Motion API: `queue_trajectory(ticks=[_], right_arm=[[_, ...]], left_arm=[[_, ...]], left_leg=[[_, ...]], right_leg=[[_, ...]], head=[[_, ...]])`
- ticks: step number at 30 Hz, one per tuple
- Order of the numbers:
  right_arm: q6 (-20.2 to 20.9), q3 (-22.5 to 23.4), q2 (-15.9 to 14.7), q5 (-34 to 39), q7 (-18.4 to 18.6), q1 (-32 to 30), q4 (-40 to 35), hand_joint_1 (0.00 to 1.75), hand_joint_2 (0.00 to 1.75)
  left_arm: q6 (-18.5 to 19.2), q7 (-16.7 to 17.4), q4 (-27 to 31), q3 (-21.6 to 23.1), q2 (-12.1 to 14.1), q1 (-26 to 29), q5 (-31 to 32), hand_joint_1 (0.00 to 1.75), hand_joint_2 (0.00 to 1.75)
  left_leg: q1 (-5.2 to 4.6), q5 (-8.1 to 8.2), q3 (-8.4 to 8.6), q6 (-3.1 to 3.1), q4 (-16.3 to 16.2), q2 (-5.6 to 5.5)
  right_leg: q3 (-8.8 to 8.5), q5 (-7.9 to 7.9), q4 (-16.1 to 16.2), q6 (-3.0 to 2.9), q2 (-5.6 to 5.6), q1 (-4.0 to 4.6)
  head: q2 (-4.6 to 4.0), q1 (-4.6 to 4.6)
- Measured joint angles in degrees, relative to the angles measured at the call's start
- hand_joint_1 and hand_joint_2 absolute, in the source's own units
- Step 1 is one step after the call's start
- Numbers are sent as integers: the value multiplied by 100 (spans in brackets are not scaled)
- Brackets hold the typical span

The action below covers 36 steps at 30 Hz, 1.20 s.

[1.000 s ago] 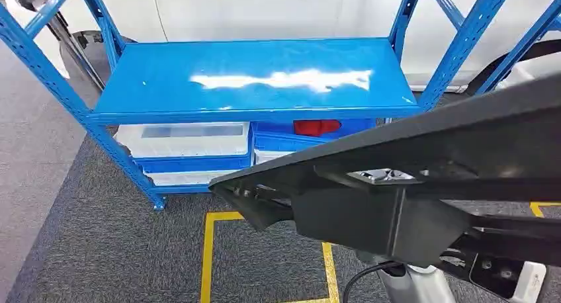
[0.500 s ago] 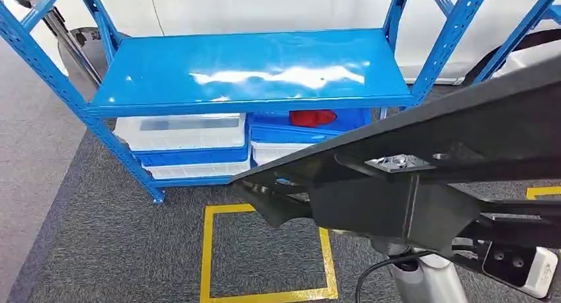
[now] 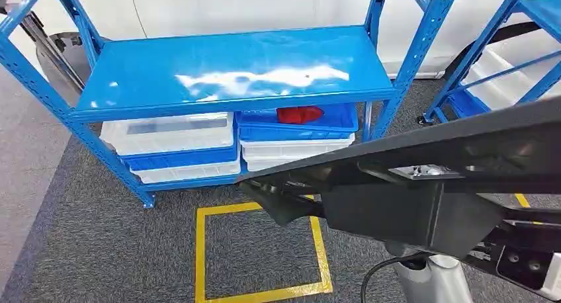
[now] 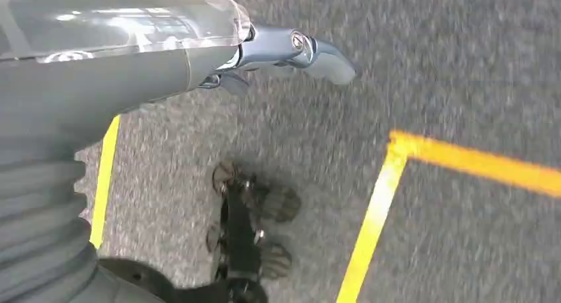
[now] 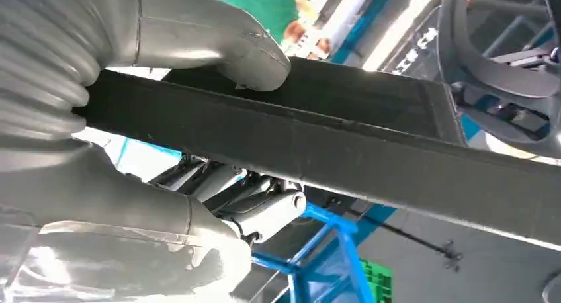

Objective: Take the parts from the cabinet and place them on the table.

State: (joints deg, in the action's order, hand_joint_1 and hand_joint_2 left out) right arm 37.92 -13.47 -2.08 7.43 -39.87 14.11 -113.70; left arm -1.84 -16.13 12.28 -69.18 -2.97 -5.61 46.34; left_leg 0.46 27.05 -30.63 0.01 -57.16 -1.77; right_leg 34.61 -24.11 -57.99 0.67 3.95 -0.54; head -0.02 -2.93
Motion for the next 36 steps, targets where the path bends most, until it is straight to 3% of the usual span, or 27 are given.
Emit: queue_trajectory(ticks=[1, 2, 4, 5, 6, 7, 9, 10, 11, 12, 15, 16, 17, 18, 20, 21, 22, 24, 25, 26, 27, 30, 31, 32, 33, 35, 36], right_arm=[[0, 22, 4, -29, 0, -24, -33, 175, 175], [0, 48, 13, -46, 0, -32, -70, 175, 175], [-4, 96, 35, -121, -2, -64, -110, 175, 175], [-18, 112, 44, -147, 0, -100, -123, 175, 175], [-22, 127, 46, -166, -2, -129, -123, 175, 175], [-35, 142, 53, -190, 0, -148, -123, 175, 175], [-145, 155, 55, -260, 0, -151, -160, 175, 175], [-223, 155, 55, -312, 0, -151, -199, 175, 175], [-276, 155, 59, -350, 0, -149, -239, 175, 175], [-326, 151, 68, -381, 0, -166, -276, 175, 175], [-455, 147, 68, -442, 0, -221, -368, 175, 175], [-529, 129, 70, -448, 0, -235, -411, 175, 175], [-596, 108, 70, -424, -2, -233, -446, 175, 175], [-638, 83, 83, -409, -2, -236, -457, 175, 175], [-660, 50, 103, -405, -2, -269, -457, 175, 175], [-662, 22, 103, -400, 0, -296, -457, 175, 175], [-658, 11, 105, -387, 2, -321, -457, 175, 175], [-627, 5, 114, -354, 2, -326, -455, 175, 175], [-618, 0, 116, -339, 0, -325, -455, 175, 175], [-612, -8, 118, -337, 0, -325, -455, 175, 175], [-610, -32, 127, -343, 0, -318, -446, 175, 175], [-667, -157, 160, -486, 2, -312, -429, 175, 175], [-719, -223, 164, -551, 2, -284, -420, 175, 175], [-776, -291, 177, -595, 2, -263, -407, 175, 175], [-848, -377, 179, -634, 2, -202, -378, 175, 175], [-955, -531, 192, -647, 2, -163, -299, 175, 175], [-1025, -595, 192, -669, 2, -159, -247, 175, 175]], left_arm=[[-28, -2, 0, -2, 0, -8, -6, 0, 175], [-74, -4, 0, -4, 0, -11, 0, 0, 175], [-133, -4, 0, -4, 2, 2, 29, 0, 175], [-140, 9, 0, -7, 13, 8, 46, 0, 175], [-144, 24, 0, -4, 24, 10, 59, 0, 175], [-149, 37, 0, -7, 31, 8, 70, 0, 175], [-142, 79, 0, -4, 37, -5, 116, 0, 175], [-136, 120, 0, -4, 50, -12, 131, 0, 175], [-133, 155, 0, -4, 79, -14, 151, 0, 175], [-122, 182, 0, -4, 85, -13, 162, 0, 175], [-111, 260, 0, -4, 133, -18, 166, 0, 175], [-116, 269, 0, -4, 179, -29, 160, 0, 175], [-114, 278, 0, -4, 192, -32, 153, 0, 175], [-111, 293, 0, -9, 230, -22, 131, 0, 175], [-120, 321, 2, -15, 300, 17, 118, 0, 175], [-129, 328, 2, -15, 335, 30, 118, 0, 175], [-129, 326, 2, -17, 350, 33, 118, 0, 175], [-127, 297, 2, -26, 391, 29, 107, 0, 175], [-122, 258, 2, -28, 407, 27, 103, 0, 175], [-92, 208, 2, -35, 428, 36, 101, 0, 175], [-70, 165, 2, -37, 448, 37, 101, 0, 175], [-22, 81, 2, -37, 463, 7, 98, 0, 175], [-17, 57, 2, -37, 452, -9, 98, 0, 175], [-13, 46, 4, -37, 459, -33, 98, 0, 175], [-9, 33, 4, -37, 457, -32, 98, 0, 175], [7, 31, 4, -37, 457, -1, 109, 0, 175], [22, 33, 4, -37, 461, 8, 127, 0, 175]], left_leg=[[59, -50, 13, 43, 55, 78], [50, -66, 9, 77, 70, 114], [36, -76, -22, 96, 61, 225], [30, -76, -35, 100, 57, 276], [27, -76, -44, 100, 49, 333], [26, -75, -47, 99, 45, 392], [26, -61, -41, 79, 30, 495], [23, -47, -34, 57, 13, 539], [-6, -29, -33, 29, -1, 571], [-38, -11, -37, -1, -19, 606], [-33, -6, -8, -84, 9, 767], [-4, 53, -35, -140, -29, 674], [10, 196, -76, -167, -199, 419], [16, 427, -223, -177, -555, 300], [17, 859, -642, -203, -1498, 231], [18, 925, -794, -207, -1813, 230], [18, 843, -812, -203, -1829, 227], [23, 365, -506, -175, -1123, 206], [33, 84, -261, -159, -581, 103], [50, -31, -100, -125, -170, -155], [63, 19, -45, -110, -39, -254], [14, 6, -59, -45, -61, -110], [89, -44, -50, 17, 10, -31], [72, -61, -40, 51, 31, 38], [68, -69, -47, 81, 34, 95], [44, -65, -57, 98, 32, 250], [41, -65, -65, 98, 30, 320]], right_leg=[[18, -51, -62, 18, -63, -8], [109, -213, -237, 43, -208, 11], [530, -721, -1160, 79, -322, -2], [723, -876, -1586, 93, -329, -14], [823, -907, -1817, 103, -331, -23], [778, -805, -1747, 105, -344, -26], [314, -370, -908, 88, -435, -25], [2, -156, -340, 61, -580, -14], [-143, -220, -21, -1, -906, 41], [-130, -168, -8, -63, -809, 63], [-85, -153, -7, -144, -634, 83], [-108, -109, 46, -203, -576, 21], [-104, -96, 53, -230, -523, 17], [-97, -89, 52, -248, -476, 19], [-82, -82, 48, -266, -334, 25], [-79, -80, 46, -267, -264, 30], [-84, -79, 42, -266, -197, 29], [-94, -80, 22, -260, -55, 27], [-100, -86, 8, -245, 15, 27], [-86, -90, -4, -224, 73, 19], [-49, -86, -51, -185, 142, 53], [22, -16, -14, -67, 307, -4], [30, -20, -29, -23, 358, 30], [81, -118, -128, -12, 94, 44], [223, -337, -438, -4, -137, 48], [659, -782, -1385, 33, -310, 16], [819, -882, -1734, 47, -335, 7]], head=[[0, 0], [0, 2], [0, 0], [0, 0], [0, 0], [0, 0], [0, 0], [0, 0], [0, 0], [0, 0], [0, 0], [0, 0], [0, 0], [0, -2], [0, -2], [0, -2], [0, -2], [0, -2], [0, -2], [0, 0], [0, 0], [0, 0], [0, -2], [0, 0], [0, 0], [0, 0], [0, 0]])
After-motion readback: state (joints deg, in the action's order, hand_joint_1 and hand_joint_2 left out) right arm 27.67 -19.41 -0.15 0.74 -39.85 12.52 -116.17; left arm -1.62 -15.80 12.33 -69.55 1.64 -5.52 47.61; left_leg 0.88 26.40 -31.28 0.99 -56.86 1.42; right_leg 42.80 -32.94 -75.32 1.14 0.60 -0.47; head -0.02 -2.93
